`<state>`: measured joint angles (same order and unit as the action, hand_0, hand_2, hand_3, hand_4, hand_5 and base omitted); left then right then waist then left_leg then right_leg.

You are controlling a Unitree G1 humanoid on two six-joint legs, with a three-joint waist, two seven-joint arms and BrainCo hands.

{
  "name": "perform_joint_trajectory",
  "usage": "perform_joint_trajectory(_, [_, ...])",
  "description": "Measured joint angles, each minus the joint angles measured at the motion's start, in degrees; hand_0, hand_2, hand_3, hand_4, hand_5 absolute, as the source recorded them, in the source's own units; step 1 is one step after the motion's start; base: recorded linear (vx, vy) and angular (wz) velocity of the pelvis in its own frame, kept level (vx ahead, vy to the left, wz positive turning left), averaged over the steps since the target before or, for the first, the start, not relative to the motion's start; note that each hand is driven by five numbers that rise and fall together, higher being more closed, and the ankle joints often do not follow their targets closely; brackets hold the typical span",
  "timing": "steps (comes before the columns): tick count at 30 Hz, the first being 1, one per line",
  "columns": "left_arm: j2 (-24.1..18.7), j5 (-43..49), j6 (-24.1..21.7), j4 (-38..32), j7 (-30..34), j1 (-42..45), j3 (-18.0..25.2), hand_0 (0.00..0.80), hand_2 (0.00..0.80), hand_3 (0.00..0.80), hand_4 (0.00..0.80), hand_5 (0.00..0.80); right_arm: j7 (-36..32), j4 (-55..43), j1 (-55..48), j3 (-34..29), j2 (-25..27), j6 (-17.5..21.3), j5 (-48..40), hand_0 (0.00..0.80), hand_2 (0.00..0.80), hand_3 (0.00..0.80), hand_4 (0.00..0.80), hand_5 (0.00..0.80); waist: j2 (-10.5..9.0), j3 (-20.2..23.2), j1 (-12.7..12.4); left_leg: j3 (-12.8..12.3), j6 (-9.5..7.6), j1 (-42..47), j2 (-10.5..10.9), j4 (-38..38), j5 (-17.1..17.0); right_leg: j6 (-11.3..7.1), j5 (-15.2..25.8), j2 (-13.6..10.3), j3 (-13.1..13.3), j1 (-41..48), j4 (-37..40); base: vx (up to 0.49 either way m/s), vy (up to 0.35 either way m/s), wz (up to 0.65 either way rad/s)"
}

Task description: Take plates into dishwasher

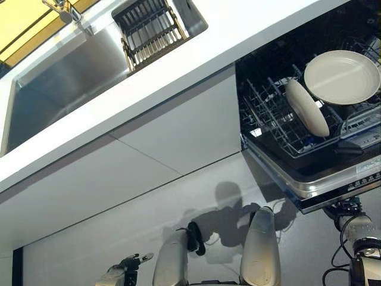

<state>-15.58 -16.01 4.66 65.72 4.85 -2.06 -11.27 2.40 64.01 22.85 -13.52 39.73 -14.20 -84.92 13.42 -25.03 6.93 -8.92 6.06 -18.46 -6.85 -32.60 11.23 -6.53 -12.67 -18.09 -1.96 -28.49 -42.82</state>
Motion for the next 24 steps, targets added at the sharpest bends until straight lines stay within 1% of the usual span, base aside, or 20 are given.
perform_joint_trajectory(1, [0.05,0.0,0.08,0.0,-0.01,0.42,0.0,0.0,0.0,0.0,0.0,0.0,-2.23,-1.38,0.74,1.75,0.35,-0.52,0.68,0.0,0.0,0.0,0.0,0.0,0.01,0.01,-0.09,0.65,-0.02,0.13,0.09,0.05,-0.02,0.28,0.18,0.12,-0.32,0.1,0.0,0.0,-0.027,-0.11])
perform_joint_trajectory(3, [0.08,0.0,0.41,0.0,-0.02,0.6,0.0,0.0,0.0,0.0,0.0,0.0,-3.5,-2.5,1.89,5.76,1.8,-1.03,2.37,0.0,0.0,0.0,0.0,0.0,0.02,0.02,-0.48,1.64,-0.04,0.1,0.15,0.08,-0.03,0.7,0.43,0.63,-0.52,0.12,0.06,-0.006,-0.028,-0.1])
perform_joint_trajectory(4, [0.08,0.0,0.61,-0.05,-0.02,0.62,0.0,0.0,0.0,0.0,0.0,0.0,-3.74,-2.67,2.32,6.13,1.97,-1.19,2.39,0.0,0.0,0.0,0.0,0.0,0.02,0.01,-0.66,1.89,-0.06,0.1,0.13,0.09,-0.06,0.82,0.5,0.82,-0.54,0.13,0.08,-0.007,-0.042,-0.1])
perform_joint_trajectory(5, [0.09,0.0,0.91,-0.23,-0.02,0.77,0.0,0.0,0.0,0.0,0.0,0.0,-4.16,-2.85,3.58,6.63,2.05,-1.23,2.28,0.0,0.0,0.0,0.0,0.0,-0.01,0.0,-0.99,2.61,-0.19,0.1,0.18,0.07,-0.15,1.16,0.71,0.96,-0.98,0.14,0.07,0.007,-0.054,-0.12])
perform_joint_trajectory(10, [0.09,0.05,1.13,-0.45,-0.02,0.83,0.0,0.0,0.0,0.0,0.0,0.0,-5.44,-3.29,8.76,8.03,2.2,-1.23,2.25,0.0,0.0,0.0,0.0,0.0,-0.08,-0.05,-1.91,4.46,-0.69,0.35,0.16,0.03,-0.48,2.05,1.19,0.85,-2.9,1.03,0.19,0.029,-0.059,0.0])
perform_joint_trajectory(12, [0.09,0.07,1.13,-0.44,0.0,0.96,-0.03,0.0,0.0,0.0,0.0,0.0,-5.68,-3.29,10.44,8.66,2.51,-1.23,2.25,0.0,0.0,0.0,0.0,0.0,-0.32,-0.19,-2.63,4.79,-0.86,0.81,0.0,-0.87,-0.55,2.25,1.23,0.62,-3.4,1.9,0.23,0.037,-0.041,0.03])
perform_joint_trajectory(13, [0.08,0.21,1.08,-0.39,0.0,0.99,-0.03,0.0,0.0,0.0,0.0,0.0,-5.75,-3.32,12.37,9.03,2.82,-1.22,2.26,0.0,0.0,0.0,0.0,0.0,-0.31,-0.18,-3.29,4.85,-0.57,0.79,-0.22,-1.59,-0.33,2.28,1.26,0.63,-3.73,2.31,0.11,0.056,-0.037,0.0])
perform_joint_trajectory(16, [0.07,0.77,0.55,-0.39,-0.04,0.87,0.0,0.0,0.0,0.0,0.0,0.0,-6.03,-3.36,16.55,9.88,3.81,-1.21,2.29,0.0,0.0,0.0,0.0,0.0,-0.06,0.03,-4.51,4.94,-0.64,0.93,-0.14,-0.73,-0.42,2.23,1.29,0.82,-3.95,3.46,1.73,0.094,-0.021,0.12])
perform_joint_trajectory(18, [-0.15,1.46,0.43,0.21,-0.08,1.07,0.04,0.0,0.0,0.0,0.0,0.0,-6.07,-3.35,18.78,9.85,4.08,-1.22,2.77,0.0,0.0,0.0,0.0,0.0,-0.64,0.13,-4.86,4.92,-1.3,1.66,-0.17,-1.36,-0.85,2.23,1.29,0.53,-4.25,4.66,2.02,0.093,-0.019,0.25])
perform_joint_trajectory(20, [-0.19,1.74,0.34,0.74,-0.33,1.46,0.04,0.0,0.0,0.0,0.0,0.0,-7.29,-3.59,20.34,9.8,4.15,-1.27,4.22,0.0,0.0,0.0,0.0,0.0,-1.52,0.66,-4.99,4.89,-0.5,1.89,-0.15,-2.39,-0.33,1.91,1.32,-0.04,-4.43,5.67,1.52,0.059,-0.017,0.17])
perform_joint_trajectory(21, [-0.25,1.75,0.31,0.8,-0.38,1.62,0.04,0.0,0.0,0.0,0.0,0.0,-7.72,-3.9,21.1,9.81,4.15,-1.52,5.09,0.0,0.0,0.0,0.0,0.0,-1.63,0.93,-5.08,4.84,-0.47,1.9,-0.1,-2.19,-0.31,1.81,1.35,-0.05,-4.41,6.03,1.83,0.043,-0.03,0.15])
perform_joint_trajectory(23, [-0.89,1.78,0.16,0.83,-0.56,1.51,0.04,0.0,0.0,0.0,0.0,0.0,-8.51,-4.09,22.46,9.84,4.14,-2.18,7.78,0.0,0.0,0.0,0.0,0.0,-2.79,1.73,-5.13,4.49,-0.66,2.17,-0.06,-1.93,-0.44,1.77,1.4,0.05,-4.1,6.47,2.3,0.036,-0.037,0.17])
perform_joint_trajectory(24, [-1.28,1.97,0.02,0.92,-0.64,1.16,0.04,0.0,0.0,0.0,0.0,0.0,-8.57,-4.03,22.83,9.85,4.12,-2.56,9.15,0.0,0.0,0.0,0.0,0.0,-3.55,2.21,-5.66,4.42,-0.59,2.25,-0.2,-1.91,-0.41,1.77,1.41,0.22,-3.7,6.61,2.27,0.031,-0.028,0.07])
